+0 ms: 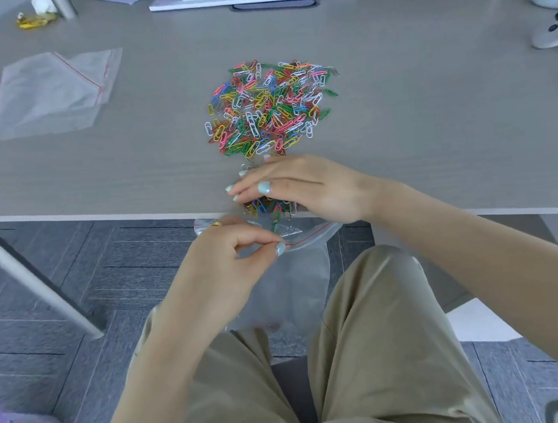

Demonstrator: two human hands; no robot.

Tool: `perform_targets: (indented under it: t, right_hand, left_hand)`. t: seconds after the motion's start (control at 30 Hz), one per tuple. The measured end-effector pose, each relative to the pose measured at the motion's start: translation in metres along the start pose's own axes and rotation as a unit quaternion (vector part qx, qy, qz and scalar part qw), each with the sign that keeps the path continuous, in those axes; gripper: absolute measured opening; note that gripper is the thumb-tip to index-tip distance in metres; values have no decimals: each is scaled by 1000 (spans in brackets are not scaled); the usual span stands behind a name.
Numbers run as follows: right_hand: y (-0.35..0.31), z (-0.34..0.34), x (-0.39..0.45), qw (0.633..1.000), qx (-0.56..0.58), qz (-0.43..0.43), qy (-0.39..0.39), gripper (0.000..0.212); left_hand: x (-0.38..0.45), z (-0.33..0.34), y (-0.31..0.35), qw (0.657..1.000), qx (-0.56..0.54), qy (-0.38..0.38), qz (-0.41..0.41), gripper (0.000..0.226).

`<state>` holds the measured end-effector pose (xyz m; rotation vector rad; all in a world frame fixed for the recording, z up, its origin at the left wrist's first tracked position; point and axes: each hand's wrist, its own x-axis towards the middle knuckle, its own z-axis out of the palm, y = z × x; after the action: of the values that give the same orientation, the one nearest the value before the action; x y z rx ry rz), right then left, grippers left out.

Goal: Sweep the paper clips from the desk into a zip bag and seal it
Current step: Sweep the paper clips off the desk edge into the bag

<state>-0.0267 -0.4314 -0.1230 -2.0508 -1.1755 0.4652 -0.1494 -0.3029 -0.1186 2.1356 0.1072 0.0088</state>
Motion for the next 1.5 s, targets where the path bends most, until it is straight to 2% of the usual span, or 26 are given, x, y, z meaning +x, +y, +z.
perform_targets:
  t: [0.23,0.3,0.4,0.47,0.53,0.63,0.77,0.87,0.97,1.03,1.13,1.37,1.5]
  right_hand:
    - [-1,-3,-18,1000,-17,-13,1,42]
    - [0,-5,-20,999,32,-16,26,40]
    - [6,-17,-27,992,98,28,73,43]
    - [12,-24,-34,994,62,62,68,48]
    - [15,-26,-41,996,-23,83,37,52]
    - [13,-21,-48,988,-138,75,-11,56]
    - [8,-14,-55,986,-157,43,-21,56]
    - [10,-21,-61,990,-112,71,38,54]
    - [20,-29,-70,972,-196,127,41,59]
    - [21,-26,-74,956,-270,112,14,66]
    - [17,-16,-75,946,-319,64,1,70]
    - [8,-5,-72,938,-345,19,-9,55]
    - [6,-7,-62,962,-270,43,2,53]
  left_hand:
    - [1,3,2,1000,3,6,0,16]
    - [0,3,3,1000,1,5,1,16]
    - [-1,5,4,1000,-6,7,-7,13]
    - [-1,7,5,1000,-6,7,-8,14]
    - [-1,9,6,1000,-1,2,-6,16]
    - [0,12,8,1000,0,-4,-4,17]
    - [2,14,7,1000,2,-2,-1,15]
    - [1,14,7,1000,-1,-2,-3,12]
    - [1,14,6,1000,4,-6,1,16]
    - [2,14,6,1000,8,-8,2,19]
    - [4,14,7,1000,7,-8,7,19]
    - [4,11,8,1000,16,-6,12,20]
    - [1,9,6,1000,15,-5,7,19]
